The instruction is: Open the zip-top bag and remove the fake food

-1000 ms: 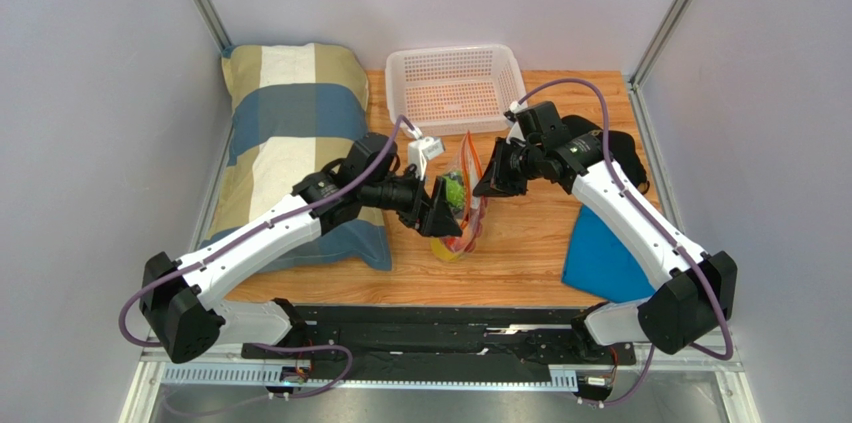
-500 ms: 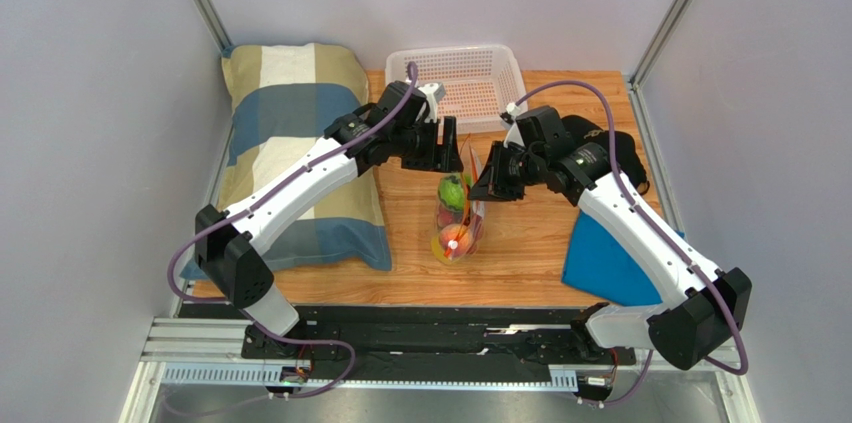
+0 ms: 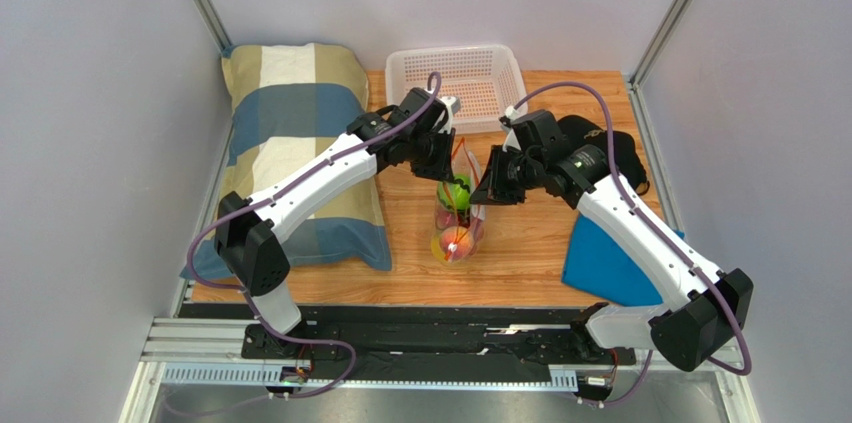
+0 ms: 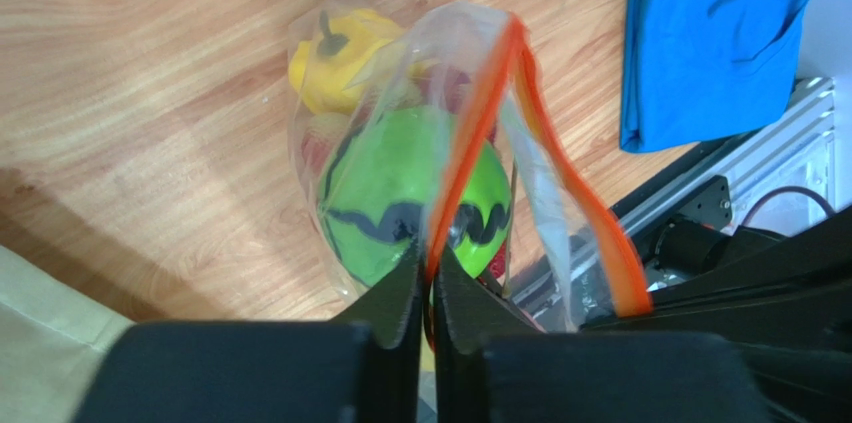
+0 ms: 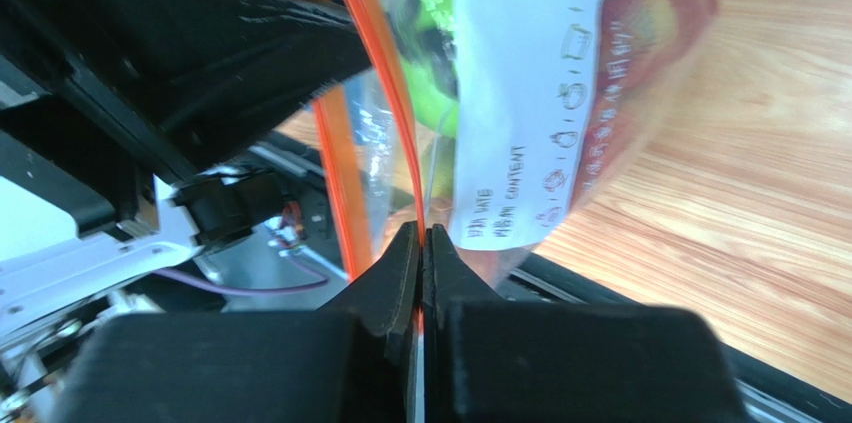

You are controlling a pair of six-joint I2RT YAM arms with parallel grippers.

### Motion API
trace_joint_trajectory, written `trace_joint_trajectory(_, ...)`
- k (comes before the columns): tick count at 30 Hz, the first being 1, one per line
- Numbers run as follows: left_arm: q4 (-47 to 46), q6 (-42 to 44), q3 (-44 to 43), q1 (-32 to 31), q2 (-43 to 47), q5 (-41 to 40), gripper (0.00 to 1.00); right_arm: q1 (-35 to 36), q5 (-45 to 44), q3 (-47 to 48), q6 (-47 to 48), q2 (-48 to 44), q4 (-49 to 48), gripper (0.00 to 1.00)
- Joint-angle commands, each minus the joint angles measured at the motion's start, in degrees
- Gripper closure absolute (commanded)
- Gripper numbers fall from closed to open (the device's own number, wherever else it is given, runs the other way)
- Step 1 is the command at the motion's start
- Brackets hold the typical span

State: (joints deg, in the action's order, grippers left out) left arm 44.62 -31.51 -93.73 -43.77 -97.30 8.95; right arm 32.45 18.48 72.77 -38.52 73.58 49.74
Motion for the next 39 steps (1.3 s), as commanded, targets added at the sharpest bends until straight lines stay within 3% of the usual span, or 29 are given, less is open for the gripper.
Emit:
trace_joint_trajectory(1,3.72,5.30,-1.29,0.44,0.95,0.71,1.00,-0.01,-6.25,2.28,5.98,-1.34,4.57,0.97)
trace_joint_trajectory(9,-2.42,6.02,6.89,0.44,16.16,0.97,1.00,-2.47,-12.14,8.26,16.90,3.23,11.52,0.90)
trace_joint_trajectory(12,-6.54,4.01,10.04,0.44,16.44,5.01,1.00,-2.39,-12.94,8.88,18.22,4.55,12.92,0.81)
trace_joint_trajectory(13,-8.04,2.26,10.76,0.44,15.65,6.59,1.00,-2.39,-13.20,10.27,18.48,5.08,13.89,0.70)
trace_joint_trajectory(16,-13.23,-0.74,12.08,-0.26,13.28,10.38,1.00,-1.78,-14.60,17.02,19.10,6.49,21.00,0.59)
trace_joint_trajectory(20,-16.58,-2.50,11.82,-0.53,11.08,12.67,1.00,0.24,-12.00,23.01,18.84,3.77,25.33,0.48)
trace_joint_trajectory(22,-17.46,-3.03,12.34,-0.53,11.08,12.67,1.00,1.21,-7.96,21.37,15.07,1.14,20.44,0.46)
trace_joint_trajectory(23,-18.07,-3.12,12.61,-0.53,11.08,12.76,1.00,1.74,-2.19,15.70,13.40,0.26,17.53,0.46)
trace_joint_trajectory(26,-18.69,-3.38,12.61,-0.53,11.08,13.28,1.00,2.09,6.45,2.00,6.46,-3.00,3.65,0.56)
trace_joint_trajectory(27,-18.78,-3.47,12.44,-0.53,11.16,13.37,1.00,2.09,7.00,-0.50,5.40,-3.70,0.31,0.63)
trace_joint_trajectory(30,-18.78,-3.39,11.91,-0.44,11.25,13.11,1.00,2.09,4.47,-4.64,6.70,-4.85,-4.11,0.64)
trace_joint_trajectory(33,-18.43,-3.73,11.56,-0.53,11.08,14.07,1.00,2.09,3.58,-8.51,6.97,-5.73,-9.82,0.52)
trace_joint_trajectory(38,-18.78,-4.26,11.82,-0.53,11.08,15.04,1.00,2.09,0.43,-12.12,2.85,-4.50,-18.88,0.41)
trace_joint_trajectory(39,-18.69,-4.35,11.65,-0.53,11.16,15.22,1.00,2.18,0.85,-12.65,2.75,-3.63,-20.36,0.29)
